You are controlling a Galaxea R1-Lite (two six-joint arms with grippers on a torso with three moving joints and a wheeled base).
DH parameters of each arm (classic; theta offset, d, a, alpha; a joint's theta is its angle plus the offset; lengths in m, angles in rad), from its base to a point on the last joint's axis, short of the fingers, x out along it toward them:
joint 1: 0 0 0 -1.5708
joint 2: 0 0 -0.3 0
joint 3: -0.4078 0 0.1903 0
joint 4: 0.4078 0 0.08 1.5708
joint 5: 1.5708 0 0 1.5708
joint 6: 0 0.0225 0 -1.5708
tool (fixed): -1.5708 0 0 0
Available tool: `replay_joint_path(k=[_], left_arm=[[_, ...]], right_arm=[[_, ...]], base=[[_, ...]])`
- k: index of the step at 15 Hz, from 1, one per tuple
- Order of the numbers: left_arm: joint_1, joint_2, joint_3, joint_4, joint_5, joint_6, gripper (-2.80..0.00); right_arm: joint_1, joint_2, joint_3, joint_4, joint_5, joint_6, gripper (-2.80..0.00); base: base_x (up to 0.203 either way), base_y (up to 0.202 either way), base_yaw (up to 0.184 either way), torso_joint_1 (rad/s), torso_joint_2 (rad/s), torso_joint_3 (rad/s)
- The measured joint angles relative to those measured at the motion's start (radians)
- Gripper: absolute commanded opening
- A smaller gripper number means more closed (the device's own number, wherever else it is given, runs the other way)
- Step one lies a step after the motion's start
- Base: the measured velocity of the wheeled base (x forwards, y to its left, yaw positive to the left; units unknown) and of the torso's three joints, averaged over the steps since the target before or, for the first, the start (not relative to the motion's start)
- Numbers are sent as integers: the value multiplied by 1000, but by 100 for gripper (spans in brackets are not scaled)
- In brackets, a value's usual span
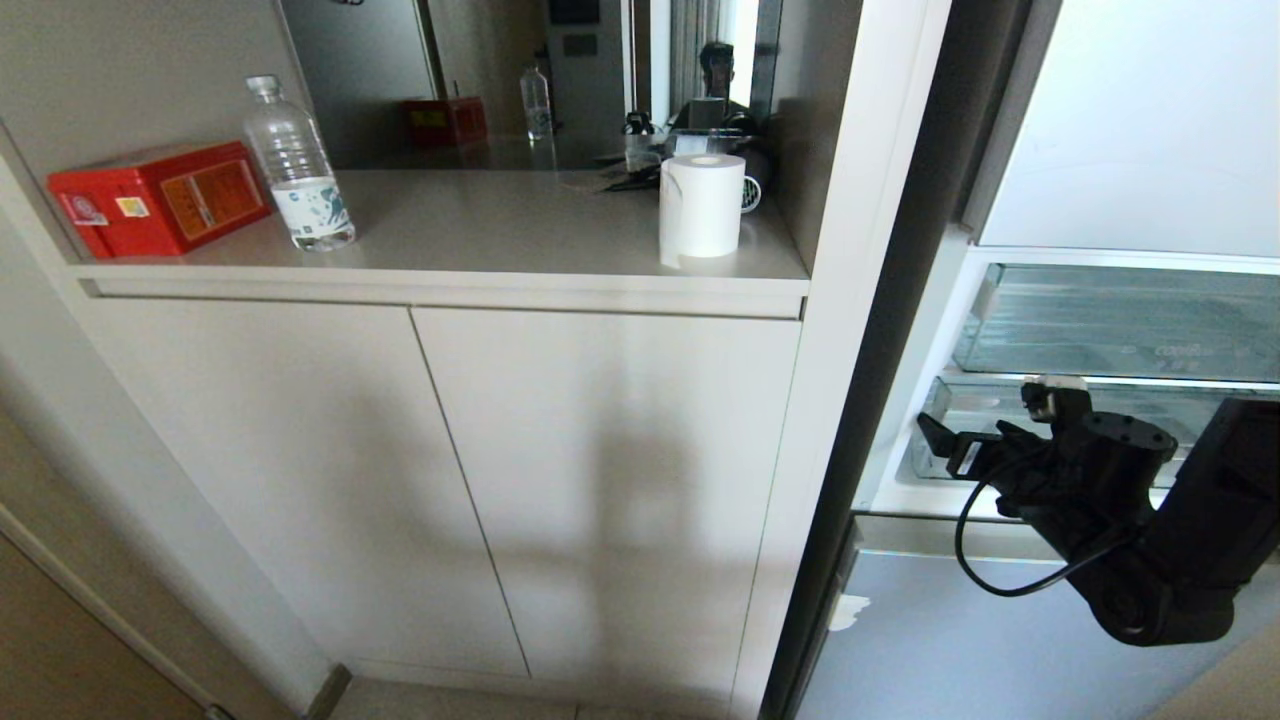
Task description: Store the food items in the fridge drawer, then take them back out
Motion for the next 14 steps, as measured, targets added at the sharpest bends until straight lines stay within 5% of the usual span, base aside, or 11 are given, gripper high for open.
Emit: replay_joint_path(k=[14], left_arm=[[-1,0,0,0,0,0,-280]], right_arm=[[94,-1,-13,-1,-62,-3,-280]], base=[[0,0,0,0,0,0]])
